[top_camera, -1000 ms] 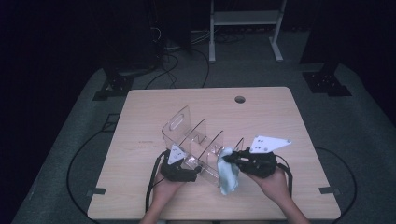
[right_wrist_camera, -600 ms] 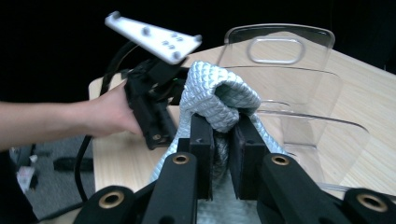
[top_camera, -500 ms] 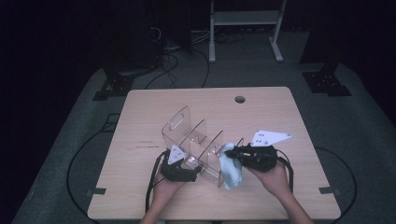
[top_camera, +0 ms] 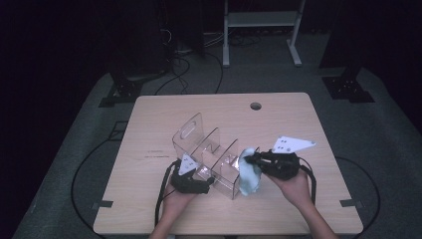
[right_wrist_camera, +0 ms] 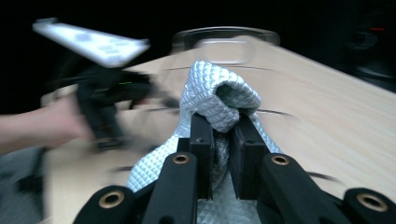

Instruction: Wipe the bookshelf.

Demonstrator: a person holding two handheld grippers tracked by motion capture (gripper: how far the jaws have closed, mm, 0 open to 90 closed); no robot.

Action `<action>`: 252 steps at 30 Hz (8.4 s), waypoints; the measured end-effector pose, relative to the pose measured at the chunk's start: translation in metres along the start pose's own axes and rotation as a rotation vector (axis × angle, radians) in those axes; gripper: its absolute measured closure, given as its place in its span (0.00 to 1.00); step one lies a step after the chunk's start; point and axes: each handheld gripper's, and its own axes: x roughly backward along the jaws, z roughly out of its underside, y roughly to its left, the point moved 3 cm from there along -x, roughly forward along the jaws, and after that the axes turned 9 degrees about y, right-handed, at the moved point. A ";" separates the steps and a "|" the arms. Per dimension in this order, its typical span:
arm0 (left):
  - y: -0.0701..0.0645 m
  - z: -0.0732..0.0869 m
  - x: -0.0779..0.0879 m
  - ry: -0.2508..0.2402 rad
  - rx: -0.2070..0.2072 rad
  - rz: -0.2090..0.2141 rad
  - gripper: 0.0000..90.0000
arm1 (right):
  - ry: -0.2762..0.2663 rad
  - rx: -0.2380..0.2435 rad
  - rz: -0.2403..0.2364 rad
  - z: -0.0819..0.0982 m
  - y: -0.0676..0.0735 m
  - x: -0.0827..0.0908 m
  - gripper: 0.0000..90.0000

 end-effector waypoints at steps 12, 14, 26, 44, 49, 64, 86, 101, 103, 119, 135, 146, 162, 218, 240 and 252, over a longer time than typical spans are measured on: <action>0.000 0.000 -0.001 -0.003 0.002 0.000 0.09 | -0.012 -0.191 0.097 0.027 -0.061 0.003 0.89; 0.000 0.000 -0.001 -0.003 0.002 -0.001 0.09 | 0.006 -0.209 0.099 0.034 -0.065 0.000 0.89; 0.000 -0.001 -0.001 -0.003 0.003 -0.004 0.09 | 0.161 -0.314 0.038 0.097 -0.076 -0.039 0.90; -0.001 -0.001 -0.002 -0.006 0.010 -0.006 0.09 | 0.140 -0.307 0.047 0.092 -0.072 -0.035 0.90; -0.001 -0.001 -0.002 -0.003 0.008 -0.009 0.09 | 0.147 -0.286 0.047 0.092 -0.066 -0.033 0.90; -0.002 -0.001 -0.003 -0.012 0.015 -0.014 0.09 | 0.177 -0.235 0.033 0.094 -0.051 -0.039 0.90; -0.001 -0.002 -0.003 -0.006 0.023 -0.015 0.09 | 0.249 -0.214 0.018 0.103 -0.039 -0.053 0.90; -0.002 -0.002 -0.003 -0.004 0.023 -0.015 0.09 | 0.252 -0.182 -0.065 0.102 -0.020 -0.049 0.90; -0.002 -0.003 -0.003 -0.004 0.018 -0.017 0.09 | 0.254 -0.167 -0.093 0.100 -0.011 -0.050 0.90; -0.003 -0.004 -0.004 -0.006 0.027 -0.023 0.09 | 0.298 -0.027 -0.115 0.097 0.023 -0.057 0.90; -0.002 -0.003 -0.004 -0.004 0.027 -0.020 0.09 | 0.309 -0.043 -0.149 0.101 0.023 -0.063 0.90; -0.002 -0.003 -0.003 0.001 0.020 -0.018 0.09 | 0.283 -0.077 -0.057 0.097 -0.007 -0.055 0.90; -0.003 -0.004 -0.003 0.004 0.017 -0.019 0.09 | 0.231 -0.158 0.003 0.093 -0.036 -0.047 0.90; -0.005 -0.003 -0.003 0.001 0.018 -0.022 0.09 | 0.166 -0.186 0.090 0.095 -0.054 -0.044 0.89; -0.005 -0.004 -0.003 0.002 0.012 -0.022 0.09 | 0.186 -0.059 0.048 0.079 -0.017 -0.034 0.90; -0.006 -0.004 -0.003 0.002 0.010 -0.021 0.09 | 0.135 0.002 -0.012 0.060 0.019 -0.019 0.90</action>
